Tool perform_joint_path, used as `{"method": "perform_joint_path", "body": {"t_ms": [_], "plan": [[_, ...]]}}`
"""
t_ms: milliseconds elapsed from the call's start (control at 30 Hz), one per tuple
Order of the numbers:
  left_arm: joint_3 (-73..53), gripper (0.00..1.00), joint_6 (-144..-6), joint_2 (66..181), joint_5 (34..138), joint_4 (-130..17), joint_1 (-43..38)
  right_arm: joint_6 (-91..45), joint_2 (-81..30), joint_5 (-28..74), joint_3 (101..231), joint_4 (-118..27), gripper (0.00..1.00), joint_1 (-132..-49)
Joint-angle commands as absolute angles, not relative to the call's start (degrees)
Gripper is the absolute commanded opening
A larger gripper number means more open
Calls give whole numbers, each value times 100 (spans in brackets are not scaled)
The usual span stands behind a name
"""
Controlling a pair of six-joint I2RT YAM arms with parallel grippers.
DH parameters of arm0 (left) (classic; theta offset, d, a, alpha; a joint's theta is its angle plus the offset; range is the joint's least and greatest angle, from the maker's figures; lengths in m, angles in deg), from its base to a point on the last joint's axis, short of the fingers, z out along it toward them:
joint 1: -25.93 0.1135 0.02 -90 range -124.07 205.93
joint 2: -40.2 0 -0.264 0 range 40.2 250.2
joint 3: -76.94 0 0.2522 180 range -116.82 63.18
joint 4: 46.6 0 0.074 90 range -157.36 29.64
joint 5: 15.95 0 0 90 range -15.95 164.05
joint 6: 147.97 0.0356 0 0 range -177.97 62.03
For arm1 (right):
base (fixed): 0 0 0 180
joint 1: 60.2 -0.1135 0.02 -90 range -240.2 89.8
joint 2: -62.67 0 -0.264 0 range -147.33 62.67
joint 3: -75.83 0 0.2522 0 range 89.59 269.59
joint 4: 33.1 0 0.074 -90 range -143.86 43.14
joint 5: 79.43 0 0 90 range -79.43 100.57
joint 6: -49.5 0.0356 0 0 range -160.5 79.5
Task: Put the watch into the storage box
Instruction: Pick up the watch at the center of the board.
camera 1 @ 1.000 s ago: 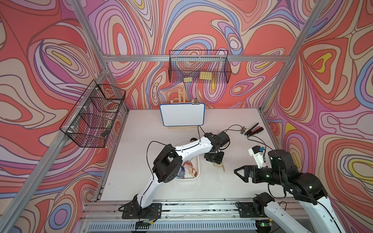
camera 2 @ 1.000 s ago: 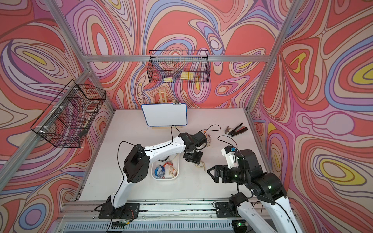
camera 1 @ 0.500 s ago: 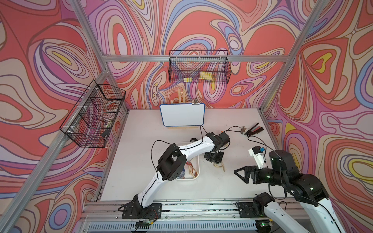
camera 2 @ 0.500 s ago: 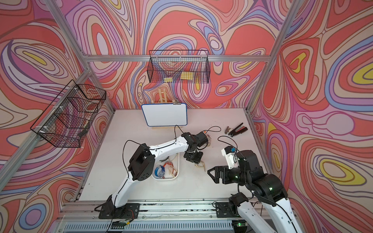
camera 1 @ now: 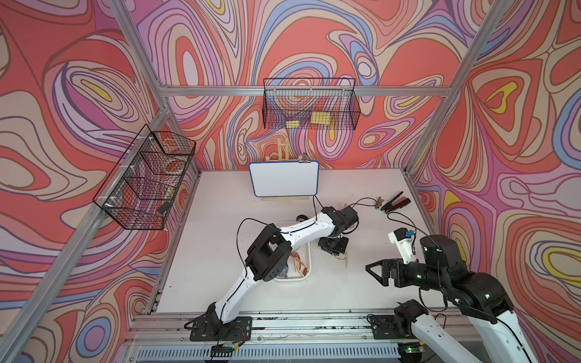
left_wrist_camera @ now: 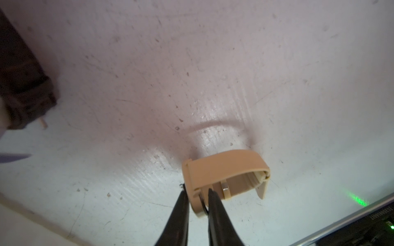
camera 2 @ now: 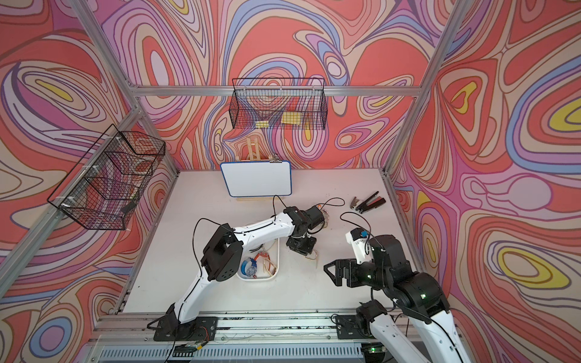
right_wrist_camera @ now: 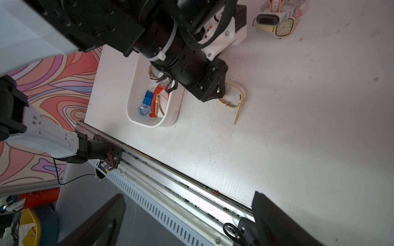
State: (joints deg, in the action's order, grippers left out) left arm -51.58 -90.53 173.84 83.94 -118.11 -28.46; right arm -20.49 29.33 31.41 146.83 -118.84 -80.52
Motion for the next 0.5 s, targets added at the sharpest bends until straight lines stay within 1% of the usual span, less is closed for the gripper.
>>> {"method": "perform_joint_path", "body": {"t_ms": [0, 300, 467], "plan": [[-5258, 17, -8901, 17507, 8319, -12020, -2817, -2068, 3004, 3036, 14674, -11831, 98, -8033], [-5242, 9, -8797, 17259, 8249, -12152, -2821, -2047, 3020, 2982, 14683, -11831, 98, -8030], [-5231, 9, -8725, 17095, 8043, -12331, -2832, -2030, 3012, 2947, 14698, -11840, 98, -8033]]}}
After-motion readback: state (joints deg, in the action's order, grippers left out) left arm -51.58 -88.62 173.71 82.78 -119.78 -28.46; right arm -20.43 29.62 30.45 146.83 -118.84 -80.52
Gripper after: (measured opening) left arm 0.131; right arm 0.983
